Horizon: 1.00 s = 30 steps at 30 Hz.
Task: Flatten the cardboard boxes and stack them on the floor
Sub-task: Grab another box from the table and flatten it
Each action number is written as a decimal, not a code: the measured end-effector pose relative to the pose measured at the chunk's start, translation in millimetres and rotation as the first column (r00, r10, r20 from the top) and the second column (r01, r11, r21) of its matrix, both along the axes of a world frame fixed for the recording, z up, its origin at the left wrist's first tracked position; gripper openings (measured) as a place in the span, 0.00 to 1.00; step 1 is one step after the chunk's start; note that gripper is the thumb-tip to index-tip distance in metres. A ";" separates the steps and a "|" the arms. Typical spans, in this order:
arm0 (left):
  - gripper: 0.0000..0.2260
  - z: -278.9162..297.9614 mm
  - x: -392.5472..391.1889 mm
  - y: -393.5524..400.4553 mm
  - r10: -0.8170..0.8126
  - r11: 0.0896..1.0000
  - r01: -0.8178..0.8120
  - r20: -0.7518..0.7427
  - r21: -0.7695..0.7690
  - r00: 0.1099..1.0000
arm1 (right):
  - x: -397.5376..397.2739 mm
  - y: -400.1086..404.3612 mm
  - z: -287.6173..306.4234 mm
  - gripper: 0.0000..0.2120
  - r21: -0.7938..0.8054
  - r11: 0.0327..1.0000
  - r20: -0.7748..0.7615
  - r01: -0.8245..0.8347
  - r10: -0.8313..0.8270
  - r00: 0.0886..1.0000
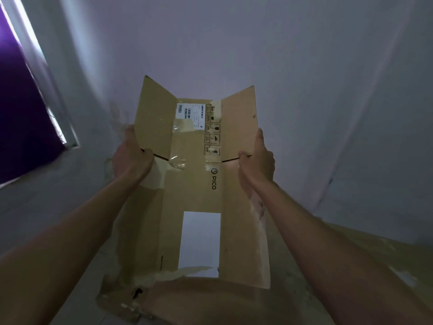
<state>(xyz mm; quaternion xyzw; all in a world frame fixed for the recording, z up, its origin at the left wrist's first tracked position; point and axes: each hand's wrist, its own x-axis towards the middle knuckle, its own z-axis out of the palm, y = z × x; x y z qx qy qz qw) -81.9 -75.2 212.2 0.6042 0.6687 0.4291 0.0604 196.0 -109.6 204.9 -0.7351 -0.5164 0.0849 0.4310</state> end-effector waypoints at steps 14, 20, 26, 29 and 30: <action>0.27 -27.7 -141.0 126.4 -0.033 0.997 0.037 0.063 -0.068 0.997 | -141.7 127.8 -25.5 0.37 -0.057 0.998 0.003 -0.011 0.012 1.000; 0.28 -56.6 -226.3 196.1 -0.108 0.983 0.114 0.049 -0.141 0.993 | -232.2 168.8 -59.8 0.36 -0.105 0.990 -0.027 0.089 -0.092 0.995; 0.28 -96.7 -286.3 241.9 -0.175 0.949 0.179 0.038 -0.259 0.984 | -308.4 184.0 -108.1 0.35 -0.184 0.957 -0.035 0.226 -0.236 0.971; 0.29 -120.7 -304.3 259.0 -0.216 0.930 0.212 0.018 -0.299 0.976 | -338.9 188.5 -133.6 0.31 -0.199 0.937 -0.024 0.287 -0.298 0.954; 0.28 -129.6 -308.7 265.3 -0.225 0.923 0.218 0.015 -0.315 0.974 | -348.7 191.1 -141.7 0.30 -0.205 0.929 -0.020 0.307 -0.317 0.948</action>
